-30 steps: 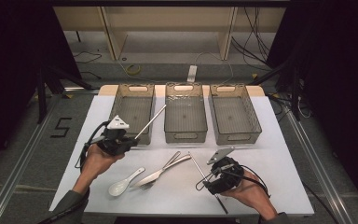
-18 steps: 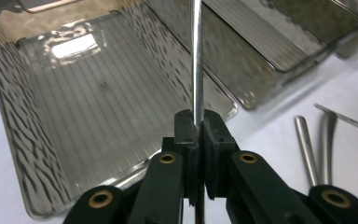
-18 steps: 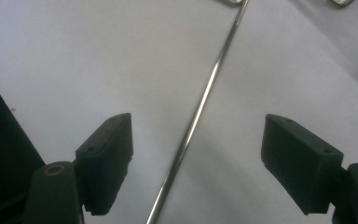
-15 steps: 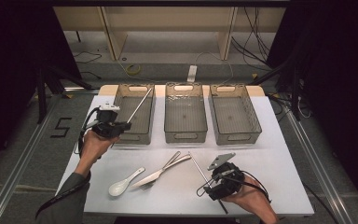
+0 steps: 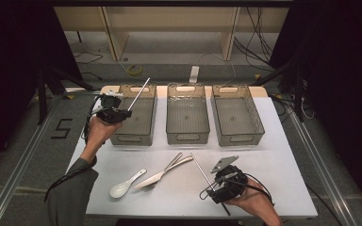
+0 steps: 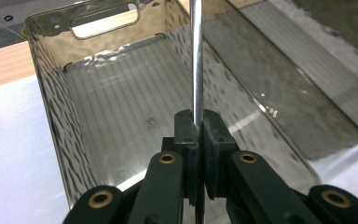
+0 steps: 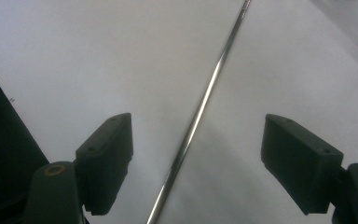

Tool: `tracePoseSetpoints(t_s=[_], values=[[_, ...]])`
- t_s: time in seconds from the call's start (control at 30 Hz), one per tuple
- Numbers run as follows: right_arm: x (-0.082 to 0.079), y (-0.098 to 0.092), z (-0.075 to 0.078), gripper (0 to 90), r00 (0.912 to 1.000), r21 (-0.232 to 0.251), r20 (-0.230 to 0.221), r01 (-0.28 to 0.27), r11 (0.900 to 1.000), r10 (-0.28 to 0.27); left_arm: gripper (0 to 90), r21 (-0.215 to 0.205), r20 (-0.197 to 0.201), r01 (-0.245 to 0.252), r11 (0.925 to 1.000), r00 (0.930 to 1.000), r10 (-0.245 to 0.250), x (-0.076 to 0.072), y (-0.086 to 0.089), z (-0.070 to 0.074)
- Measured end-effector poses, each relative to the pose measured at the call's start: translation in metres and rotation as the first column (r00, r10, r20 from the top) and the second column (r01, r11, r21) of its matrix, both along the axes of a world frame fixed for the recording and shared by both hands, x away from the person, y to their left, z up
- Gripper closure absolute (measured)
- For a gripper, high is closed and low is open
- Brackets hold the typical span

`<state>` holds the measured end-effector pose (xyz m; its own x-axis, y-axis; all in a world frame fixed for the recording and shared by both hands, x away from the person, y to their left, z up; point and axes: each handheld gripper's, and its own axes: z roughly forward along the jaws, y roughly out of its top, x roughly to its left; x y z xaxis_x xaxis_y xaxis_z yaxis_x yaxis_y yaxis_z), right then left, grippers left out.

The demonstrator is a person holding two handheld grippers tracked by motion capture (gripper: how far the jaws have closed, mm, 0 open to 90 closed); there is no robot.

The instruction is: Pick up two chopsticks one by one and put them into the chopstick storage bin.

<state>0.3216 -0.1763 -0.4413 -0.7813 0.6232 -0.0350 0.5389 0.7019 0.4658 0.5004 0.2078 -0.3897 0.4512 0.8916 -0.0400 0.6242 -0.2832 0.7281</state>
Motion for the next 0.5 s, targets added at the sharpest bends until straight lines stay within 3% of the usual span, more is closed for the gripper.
tracePoseSetpoints(t_s=[0.5], values=[[-0.001,-0.001,0.000,26.2,1.0000,0.002,0.001,0.001,1.000,-0.001,85.0,-0.011,-0.010,-0.055,0.9984,0.9984,0.055,0.017,0.007,-0.012]])
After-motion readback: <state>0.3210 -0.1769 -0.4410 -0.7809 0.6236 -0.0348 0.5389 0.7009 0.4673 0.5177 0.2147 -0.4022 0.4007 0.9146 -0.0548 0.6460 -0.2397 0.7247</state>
